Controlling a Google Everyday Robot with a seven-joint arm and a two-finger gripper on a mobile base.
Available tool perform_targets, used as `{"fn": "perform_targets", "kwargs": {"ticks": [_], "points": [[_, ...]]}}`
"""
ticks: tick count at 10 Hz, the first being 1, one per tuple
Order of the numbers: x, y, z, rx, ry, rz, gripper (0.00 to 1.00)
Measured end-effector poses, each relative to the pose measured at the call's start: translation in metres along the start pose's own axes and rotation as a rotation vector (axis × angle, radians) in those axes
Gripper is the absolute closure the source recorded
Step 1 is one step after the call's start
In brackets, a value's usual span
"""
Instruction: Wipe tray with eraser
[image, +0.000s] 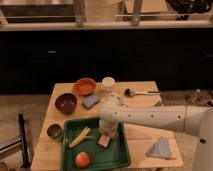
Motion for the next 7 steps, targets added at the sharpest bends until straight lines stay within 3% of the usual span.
{"fn": "perform_targets", "kwargs": {"ticks": [3, 7], "points": [[-0.01, -0.017, 0.003, 0.01, -0.019, -0.06, 0.95], [-0.035, -0.019, 0.0, -0.004, -0.024, -0.15, 0.95]]}}
